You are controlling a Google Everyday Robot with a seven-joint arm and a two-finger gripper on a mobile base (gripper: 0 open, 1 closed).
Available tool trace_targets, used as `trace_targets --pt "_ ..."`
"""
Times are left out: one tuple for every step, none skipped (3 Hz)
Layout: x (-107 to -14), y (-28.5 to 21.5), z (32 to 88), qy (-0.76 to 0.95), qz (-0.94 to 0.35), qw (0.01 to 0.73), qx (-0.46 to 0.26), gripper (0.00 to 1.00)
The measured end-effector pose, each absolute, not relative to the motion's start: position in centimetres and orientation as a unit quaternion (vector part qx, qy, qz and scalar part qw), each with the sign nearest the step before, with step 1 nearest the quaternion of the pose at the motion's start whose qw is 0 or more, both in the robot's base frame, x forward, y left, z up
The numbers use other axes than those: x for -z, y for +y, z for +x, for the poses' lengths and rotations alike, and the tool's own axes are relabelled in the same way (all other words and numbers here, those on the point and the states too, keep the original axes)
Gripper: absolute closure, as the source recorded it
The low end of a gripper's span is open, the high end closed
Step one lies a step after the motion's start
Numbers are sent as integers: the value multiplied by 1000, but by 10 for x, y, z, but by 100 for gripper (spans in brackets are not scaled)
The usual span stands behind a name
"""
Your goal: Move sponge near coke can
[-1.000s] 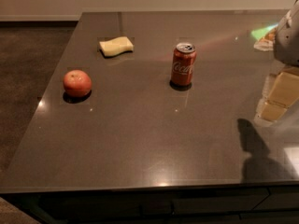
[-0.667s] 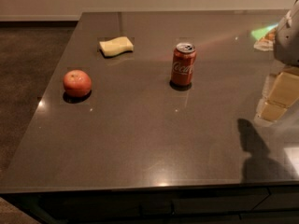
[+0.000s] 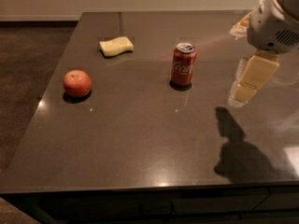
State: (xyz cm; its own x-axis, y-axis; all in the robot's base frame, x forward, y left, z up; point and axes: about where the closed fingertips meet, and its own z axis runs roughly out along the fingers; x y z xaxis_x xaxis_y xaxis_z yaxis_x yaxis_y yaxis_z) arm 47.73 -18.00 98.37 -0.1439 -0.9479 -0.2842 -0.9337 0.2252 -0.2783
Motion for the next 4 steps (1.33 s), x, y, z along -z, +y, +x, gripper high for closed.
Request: trace_targets --pt "-989 -152 505 739 -635 225 7 0" --pt "-989 -121 532 726 -645 239 -7 0" --pt "-986 -90 564 723 -645 247 -15 0" --pt "-981 -59 599 723 -645 247 -20 0"
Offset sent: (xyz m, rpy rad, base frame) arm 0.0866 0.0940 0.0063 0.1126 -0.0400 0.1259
